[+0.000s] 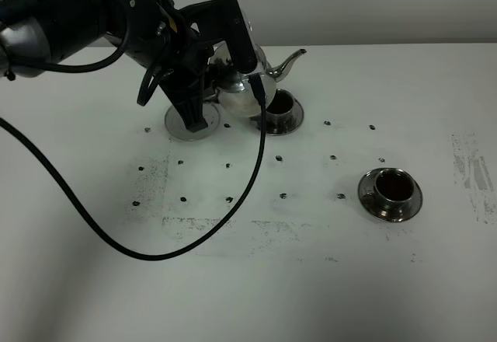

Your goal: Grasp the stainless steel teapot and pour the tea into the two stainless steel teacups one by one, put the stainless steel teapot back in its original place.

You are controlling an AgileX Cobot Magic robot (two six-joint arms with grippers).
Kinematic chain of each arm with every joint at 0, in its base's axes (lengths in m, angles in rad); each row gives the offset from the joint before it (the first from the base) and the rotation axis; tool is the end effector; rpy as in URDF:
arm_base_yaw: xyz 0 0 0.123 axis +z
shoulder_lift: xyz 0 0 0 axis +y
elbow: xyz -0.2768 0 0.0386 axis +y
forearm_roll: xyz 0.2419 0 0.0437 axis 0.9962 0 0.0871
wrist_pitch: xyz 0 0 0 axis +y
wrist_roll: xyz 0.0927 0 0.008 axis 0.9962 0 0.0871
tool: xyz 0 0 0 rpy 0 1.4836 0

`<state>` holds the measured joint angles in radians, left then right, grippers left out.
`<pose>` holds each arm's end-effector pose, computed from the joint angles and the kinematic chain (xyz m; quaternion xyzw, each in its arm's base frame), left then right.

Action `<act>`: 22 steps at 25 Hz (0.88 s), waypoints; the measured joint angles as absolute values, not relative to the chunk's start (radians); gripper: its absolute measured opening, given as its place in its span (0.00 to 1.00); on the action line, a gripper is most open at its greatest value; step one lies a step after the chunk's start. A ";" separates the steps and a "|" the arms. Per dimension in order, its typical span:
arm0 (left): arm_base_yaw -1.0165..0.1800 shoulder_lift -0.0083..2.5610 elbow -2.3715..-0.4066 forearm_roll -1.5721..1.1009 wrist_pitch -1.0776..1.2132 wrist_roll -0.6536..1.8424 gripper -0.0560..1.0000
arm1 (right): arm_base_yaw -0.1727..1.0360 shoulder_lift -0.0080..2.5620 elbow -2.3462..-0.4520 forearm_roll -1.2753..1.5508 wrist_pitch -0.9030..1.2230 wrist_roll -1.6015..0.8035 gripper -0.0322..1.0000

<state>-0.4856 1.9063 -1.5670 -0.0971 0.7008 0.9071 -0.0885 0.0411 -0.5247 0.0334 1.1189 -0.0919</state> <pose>0.3724 -0.2031 0.2567 0.5905 0.7466 0.0234 0.3056 -0.0015 0.0029 0.2756 -0.0025 0.8720 -0.0275 0.4888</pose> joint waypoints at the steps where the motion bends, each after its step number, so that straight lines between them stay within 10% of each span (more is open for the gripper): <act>1: -0.486 1.894 -1.544 -0.105 0.700 0.864 0.23 | -0.089 0.041 -0.525 0.033 1.119 -0.092 0.25; 22: -0.566 2.020 -1.441 -0.025 0.639 0.261 0.23 | -0.089 0.041 -0.525 0.033 1.119 -0.092 0.25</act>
